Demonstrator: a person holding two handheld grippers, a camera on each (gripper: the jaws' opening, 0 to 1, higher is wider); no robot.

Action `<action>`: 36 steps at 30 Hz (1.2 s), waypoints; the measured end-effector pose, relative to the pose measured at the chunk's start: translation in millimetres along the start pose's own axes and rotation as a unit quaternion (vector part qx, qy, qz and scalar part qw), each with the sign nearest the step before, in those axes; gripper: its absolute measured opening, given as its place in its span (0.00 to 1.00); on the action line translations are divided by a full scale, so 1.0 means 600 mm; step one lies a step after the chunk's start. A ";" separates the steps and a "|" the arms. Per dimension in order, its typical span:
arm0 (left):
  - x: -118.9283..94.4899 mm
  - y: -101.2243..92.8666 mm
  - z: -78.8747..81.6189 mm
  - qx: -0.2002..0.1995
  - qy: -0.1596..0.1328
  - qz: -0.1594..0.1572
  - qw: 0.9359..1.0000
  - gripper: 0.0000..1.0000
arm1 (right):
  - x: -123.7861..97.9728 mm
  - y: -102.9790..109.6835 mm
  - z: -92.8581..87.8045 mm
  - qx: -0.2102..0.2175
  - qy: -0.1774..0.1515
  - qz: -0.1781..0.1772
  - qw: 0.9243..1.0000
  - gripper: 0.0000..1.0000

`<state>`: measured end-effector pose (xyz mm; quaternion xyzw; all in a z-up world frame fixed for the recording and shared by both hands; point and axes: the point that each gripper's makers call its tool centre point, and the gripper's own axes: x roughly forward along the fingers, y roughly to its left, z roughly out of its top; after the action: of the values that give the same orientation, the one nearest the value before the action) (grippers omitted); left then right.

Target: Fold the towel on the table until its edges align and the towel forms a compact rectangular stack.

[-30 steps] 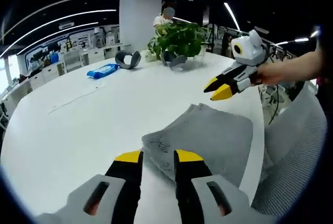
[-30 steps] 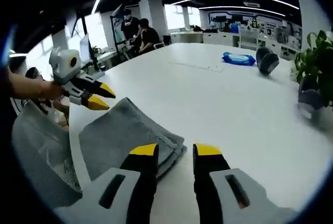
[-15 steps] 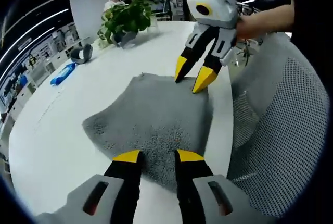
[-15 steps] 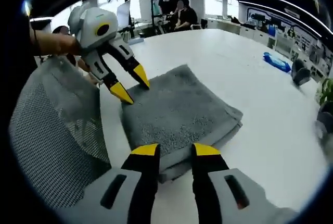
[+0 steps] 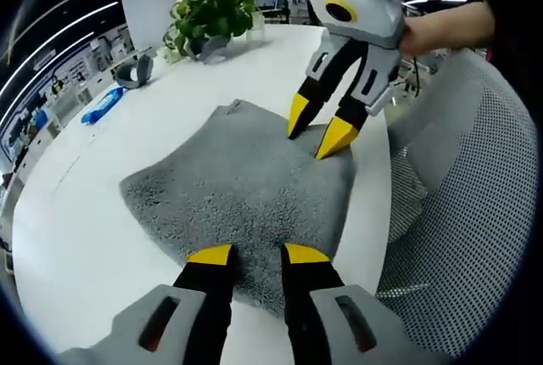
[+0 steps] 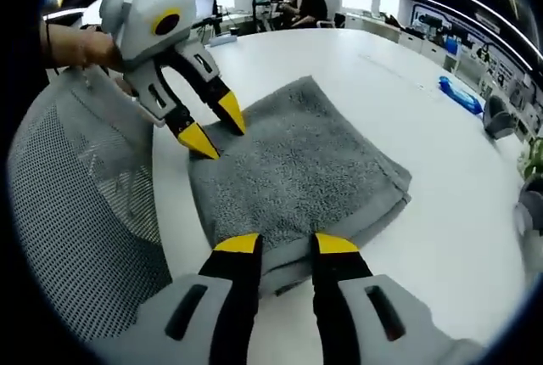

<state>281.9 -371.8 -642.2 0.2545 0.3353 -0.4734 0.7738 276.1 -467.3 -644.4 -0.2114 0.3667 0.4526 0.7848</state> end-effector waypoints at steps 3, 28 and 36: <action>0.001 -0.003 0.000 0.013 0.004 -0.006 1.000 0.22 | 0.004 -0.001 0.001 -0.009 0.030 -0.004 1.000 0.21; 0.036 0.047 0.020 0.048 0.072 -0.024 0.996 0.20 | 0.025 -0.052 0.014 0.010 0.053 -0.046 0.997 0.19; 0.053 0.092 0.035 0.039 0.055 -0.024 0.997 0.20 | 0.039 -0.099 0.030 0.009 0.053 -0.040 0.998 0.19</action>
<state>348.2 -381.1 -648.4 0.3024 0.3647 -0.4899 0.7318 341.6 -472.1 -650.8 -0.2425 0.4030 0.4054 0.7839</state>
